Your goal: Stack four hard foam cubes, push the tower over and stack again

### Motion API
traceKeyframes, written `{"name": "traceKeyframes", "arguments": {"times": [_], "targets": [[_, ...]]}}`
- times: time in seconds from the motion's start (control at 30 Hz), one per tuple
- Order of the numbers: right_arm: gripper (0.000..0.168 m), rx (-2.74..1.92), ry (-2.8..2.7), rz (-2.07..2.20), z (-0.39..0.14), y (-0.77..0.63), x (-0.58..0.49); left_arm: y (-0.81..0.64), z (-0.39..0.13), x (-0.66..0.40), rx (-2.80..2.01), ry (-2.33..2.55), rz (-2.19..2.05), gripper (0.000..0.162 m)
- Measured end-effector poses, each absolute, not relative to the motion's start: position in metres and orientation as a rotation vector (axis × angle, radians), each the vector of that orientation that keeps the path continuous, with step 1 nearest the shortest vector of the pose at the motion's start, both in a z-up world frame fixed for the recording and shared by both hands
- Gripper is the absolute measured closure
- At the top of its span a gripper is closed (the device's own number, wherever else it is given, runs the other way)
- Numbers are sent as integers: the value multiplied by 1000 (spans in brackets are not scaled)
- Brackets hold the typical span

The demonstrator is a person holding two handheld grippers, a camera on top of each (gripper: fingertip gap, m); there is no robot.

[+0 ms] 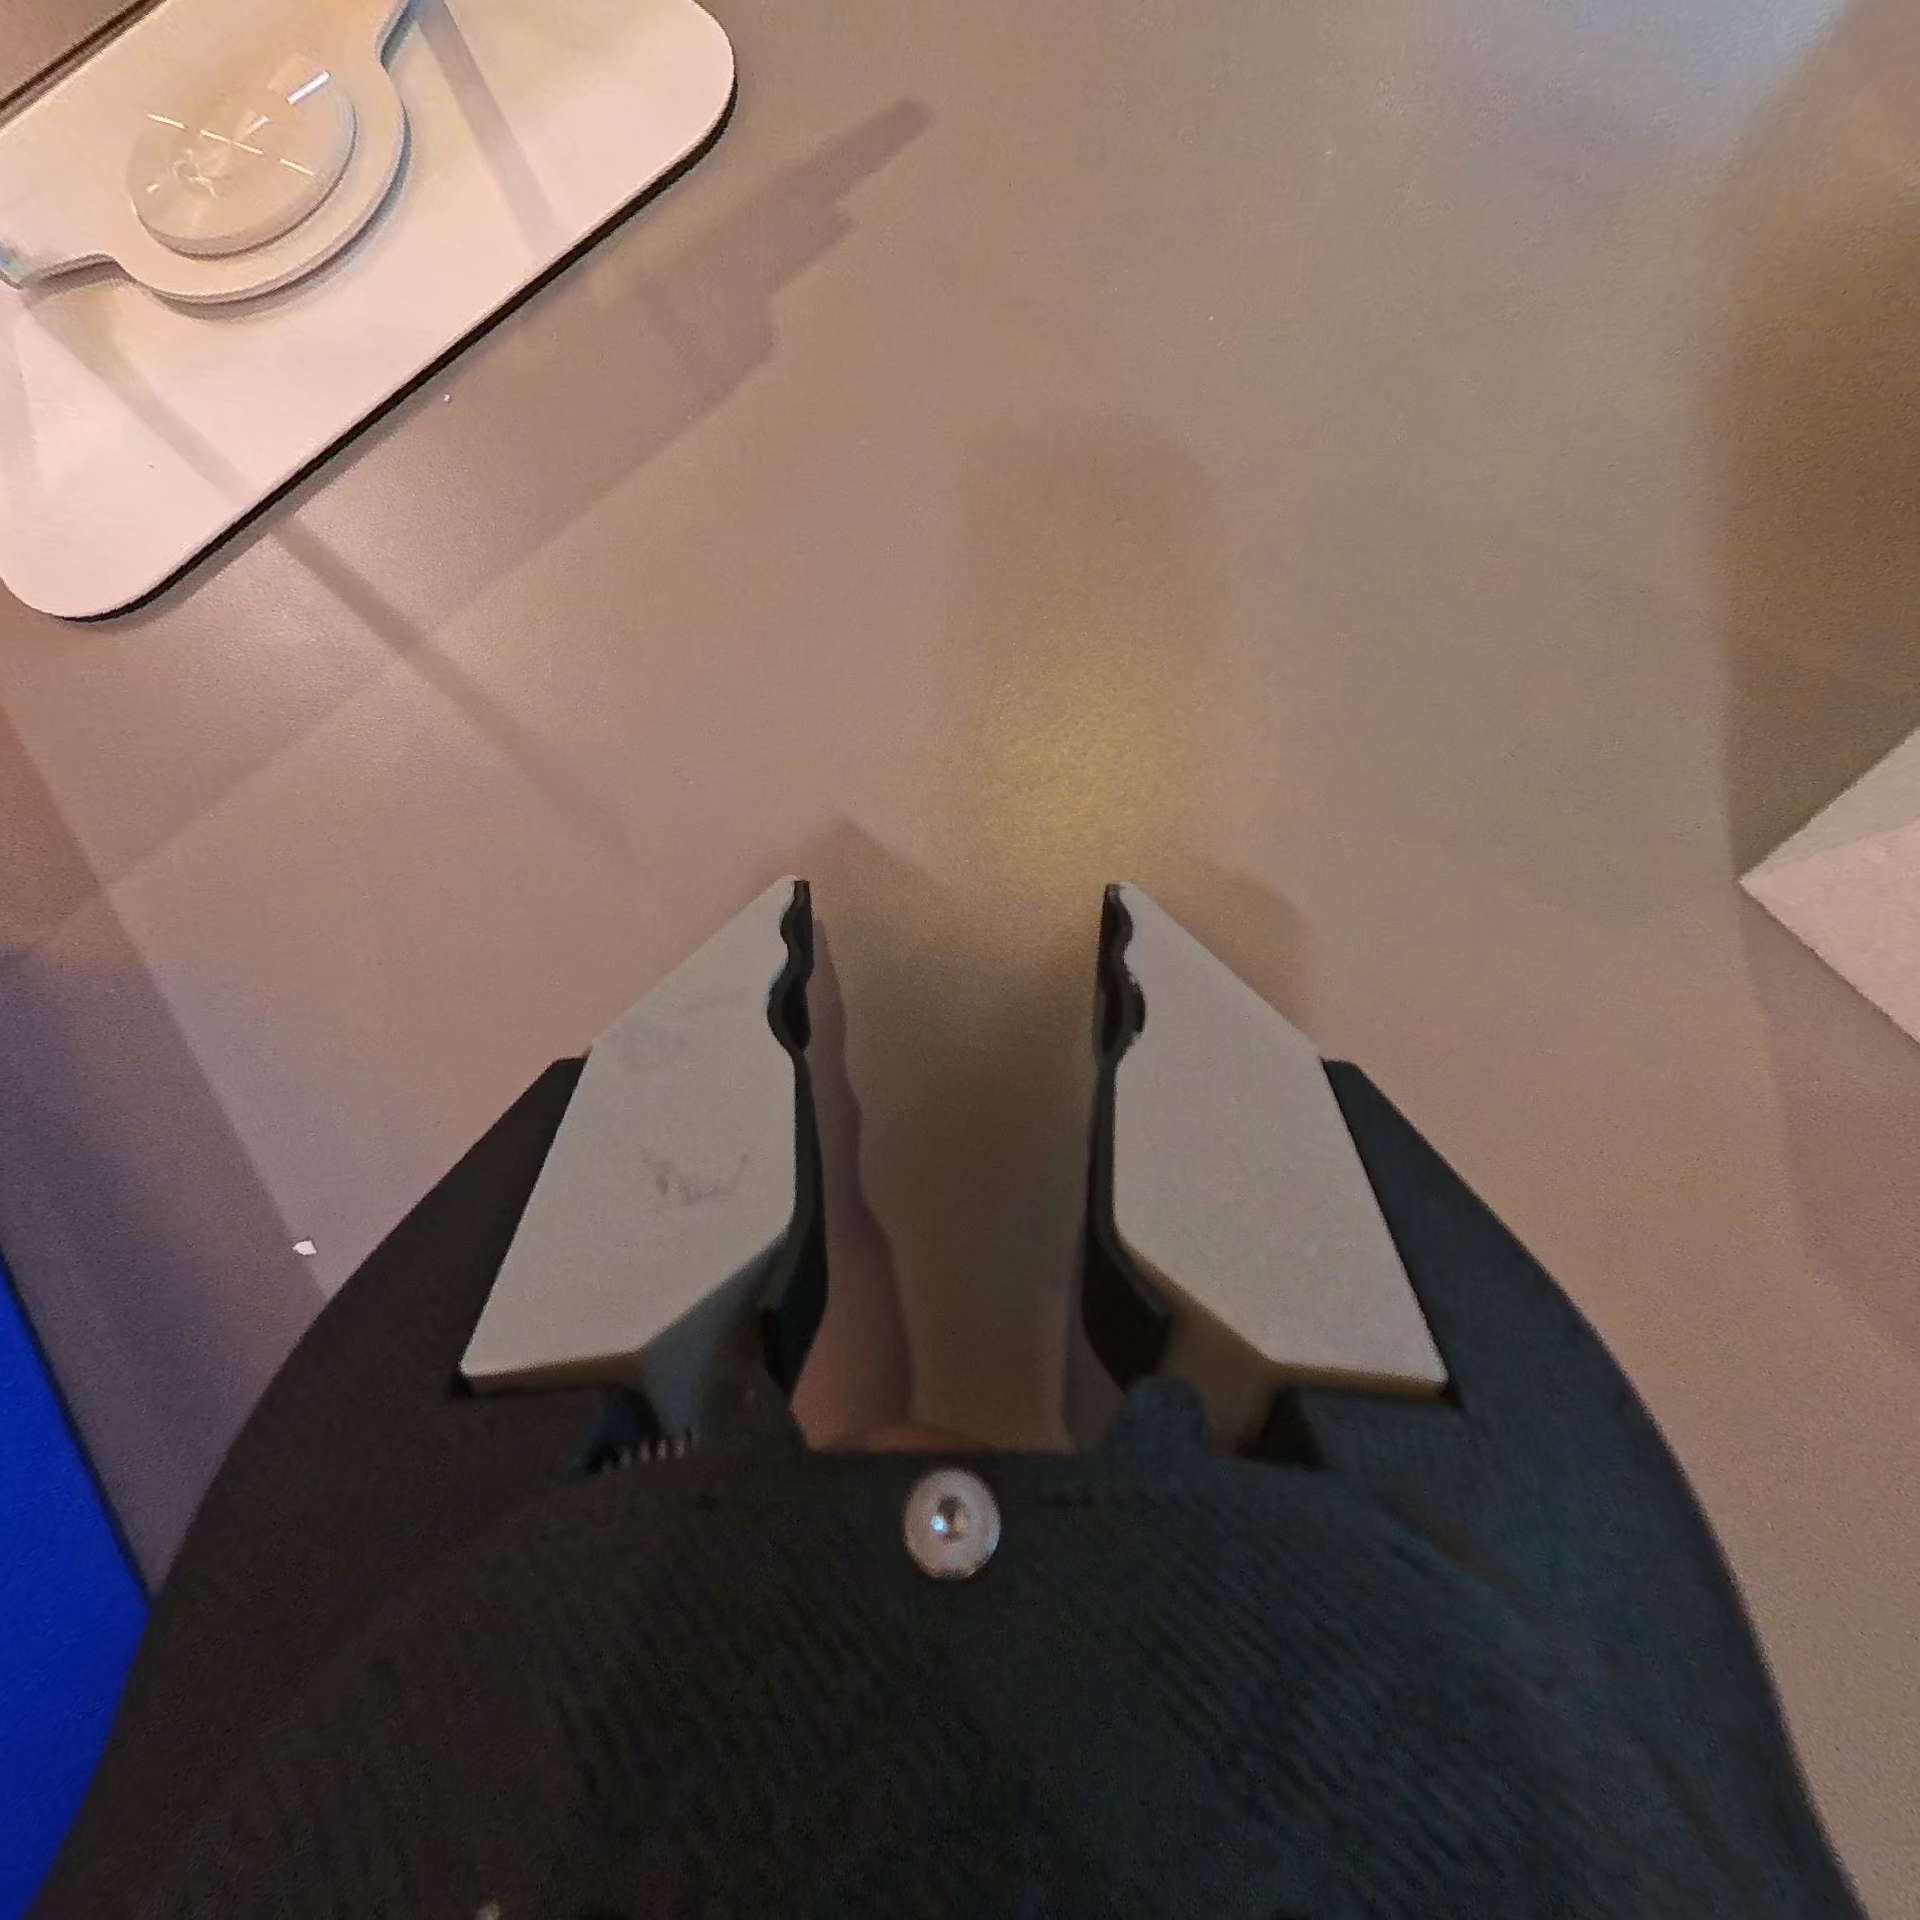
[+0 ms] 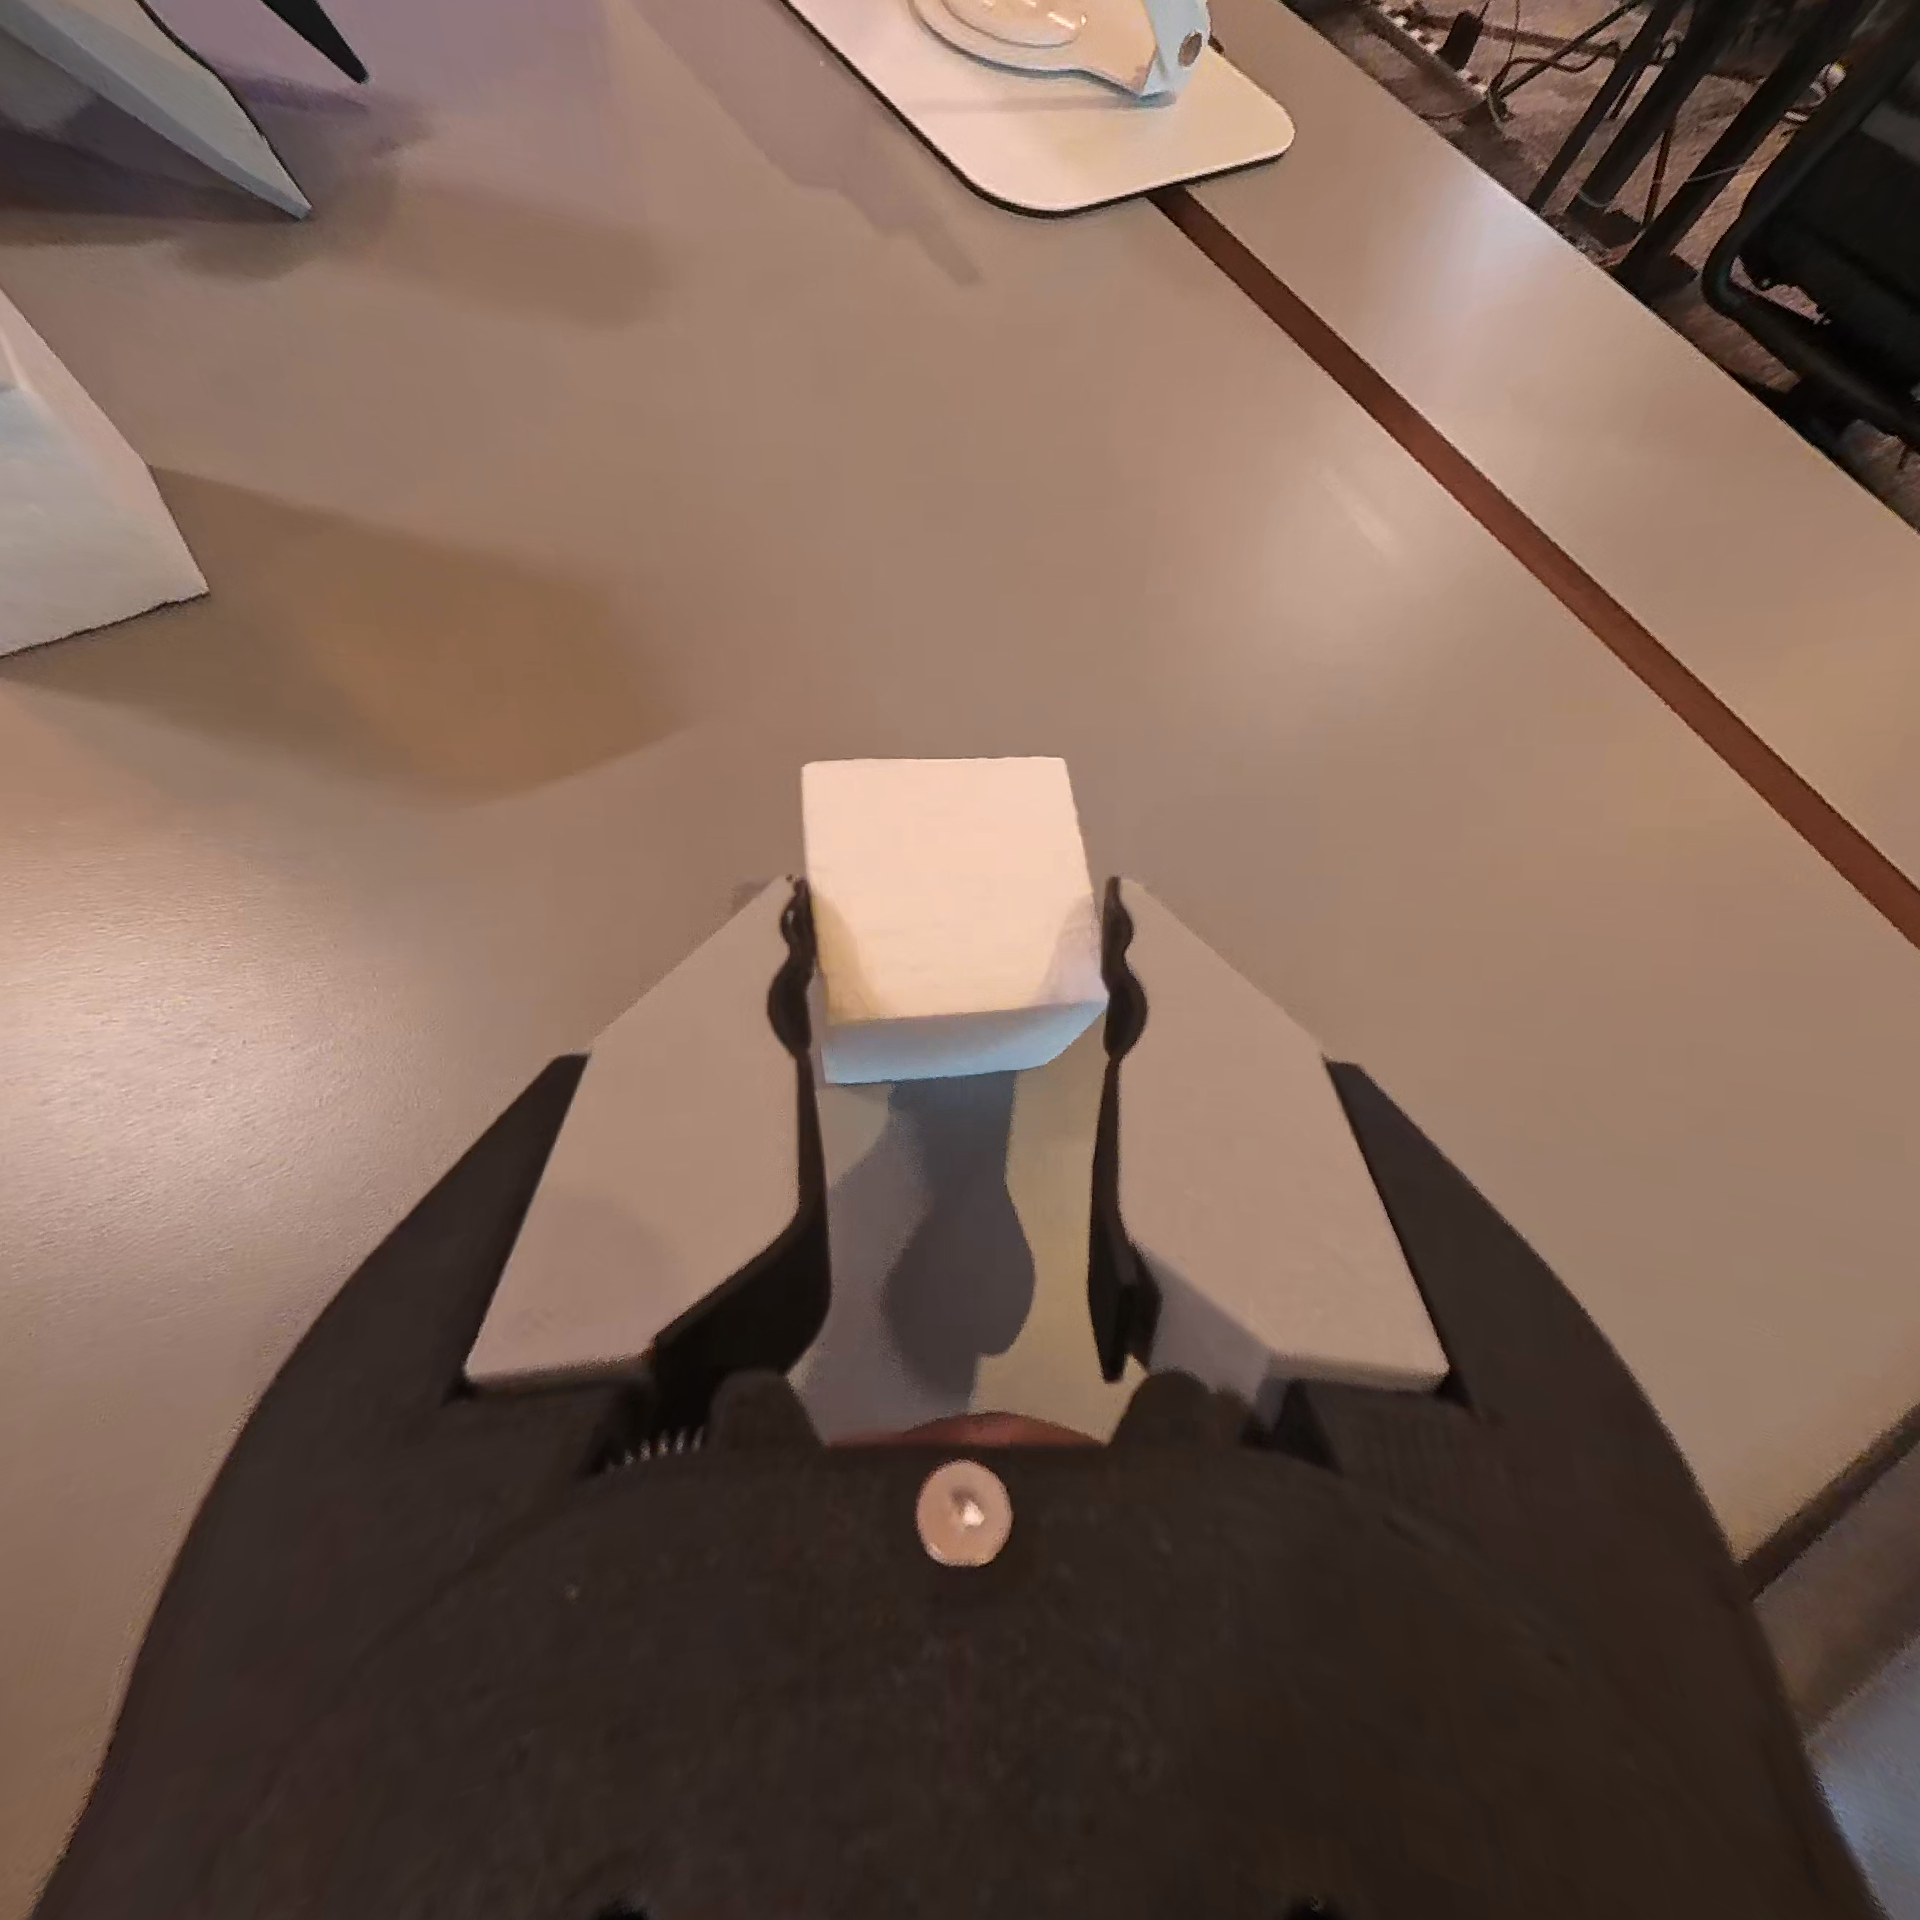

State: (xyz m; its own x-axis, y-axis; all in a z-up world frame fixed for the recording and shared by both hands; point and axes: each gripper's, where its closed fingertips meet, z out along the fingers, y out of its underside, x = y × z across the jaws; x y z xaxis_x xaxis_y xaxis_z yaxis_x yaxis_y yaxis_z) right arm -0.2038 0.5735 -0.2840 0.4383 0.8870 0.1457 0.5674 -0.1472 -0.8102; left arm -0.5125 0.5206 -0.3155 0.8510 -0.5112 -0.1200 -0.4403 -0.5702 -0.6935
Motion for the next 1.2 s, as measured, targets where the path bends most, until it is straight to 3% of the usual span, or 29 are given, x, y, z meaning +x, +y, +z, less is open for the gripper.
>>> {"name": "traceKeyframes", "arguments": {"times": [0.33,0.87,1.2], "targets": [[115,-1751,-1207,571,-254,560,-219,521,-316,-513,-2262,686,-123,108],[115,-1366,-1156,953,-141,485,-287,521,-316,-511,-2260,682,-134,108],[115,-1317,-1417,929,-121,442,-347,521,-316,-511,-2261,688,-134,108]]}}
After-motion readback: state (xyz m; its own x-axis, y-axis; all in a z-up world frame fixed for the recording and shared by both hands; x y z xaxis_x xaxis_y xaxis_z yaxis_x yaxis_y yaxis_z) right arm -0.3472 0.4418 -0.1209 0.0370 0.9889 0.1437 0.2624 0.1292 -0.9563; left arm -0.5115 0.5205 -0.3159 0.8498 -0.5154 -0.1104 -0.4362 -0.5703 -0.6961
